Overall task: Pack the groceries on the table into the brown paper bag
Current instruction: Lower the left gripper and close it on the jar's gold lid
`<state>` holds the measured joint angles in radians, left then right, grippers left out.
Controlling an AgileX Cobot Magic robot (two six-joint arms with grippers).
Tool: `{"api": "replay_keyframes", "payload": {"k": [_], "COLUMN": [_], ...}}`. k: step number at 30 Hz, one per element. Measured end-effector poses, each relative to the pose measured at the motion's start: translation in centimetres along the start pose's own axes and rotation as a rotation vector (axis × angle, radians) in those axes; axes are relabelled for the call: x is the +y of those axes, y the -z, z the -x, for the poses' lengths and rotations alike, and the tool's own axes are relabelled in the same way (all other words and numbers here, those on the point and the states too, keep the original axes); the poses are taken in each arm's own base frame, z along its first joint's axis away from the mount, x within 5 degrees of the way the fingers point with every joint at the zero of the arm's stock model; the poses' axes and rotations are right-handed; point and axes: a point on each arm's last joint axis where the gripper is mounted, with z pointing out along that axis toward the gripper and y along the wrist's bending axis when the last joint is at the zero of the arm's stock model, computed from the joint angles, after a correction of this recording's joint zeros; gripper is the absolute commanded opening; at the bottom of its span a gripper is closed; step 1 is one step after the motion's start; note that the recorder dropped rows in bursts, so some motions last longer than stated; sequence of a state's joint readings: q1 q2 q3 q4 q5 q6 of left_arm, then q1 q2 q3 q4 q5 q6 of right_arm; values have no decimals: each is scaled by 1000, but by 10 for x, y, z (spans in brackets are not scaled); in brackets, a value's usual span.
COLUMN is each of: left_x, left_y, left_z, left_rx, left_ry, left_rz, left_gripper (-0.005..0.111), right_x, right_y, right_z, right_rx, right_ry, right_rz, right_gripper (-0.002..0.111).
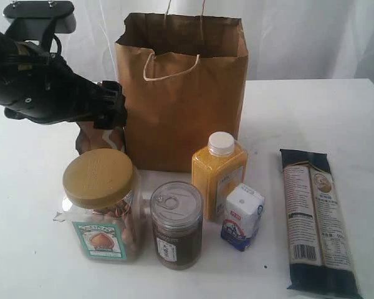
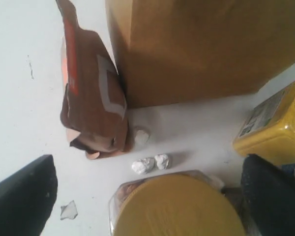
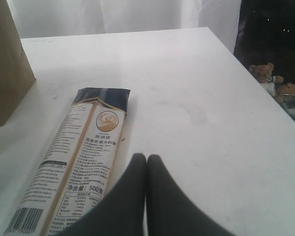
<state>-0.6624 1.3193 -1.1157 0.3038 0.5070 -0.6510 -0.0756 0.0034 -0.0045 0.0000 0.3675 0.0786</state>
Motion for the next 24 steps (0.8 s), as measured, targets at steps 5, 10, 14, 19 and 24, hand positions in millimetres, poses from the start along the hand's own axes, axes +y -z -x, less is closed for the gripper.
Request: {"api": "replay_keyframes", "payload": {"k": [5,10,14,19,24], "left_x": [2,3,4,4,-3], "left_y": [1,1,1,2,0], "left_z": [-11,-24,-28,-30,-25], "left_rx": [122,275,313,337,277], "left_ry": [18,-7,-11,-12,26], "left_rz": [25,40,49,56,-21], "left_gripper": [105,105,105,105,105], "right_x": [0,0,0,0,0], "right_y": [0,0,0,0,0], "right_z": [0,0,0,0,0], "right_rx": [0,0,0,0,0], "right_ry": [0,0,0,0,0], "right_rz": [0,0,0,0,0], "right_gripper": [0,0,0,0,0]}}
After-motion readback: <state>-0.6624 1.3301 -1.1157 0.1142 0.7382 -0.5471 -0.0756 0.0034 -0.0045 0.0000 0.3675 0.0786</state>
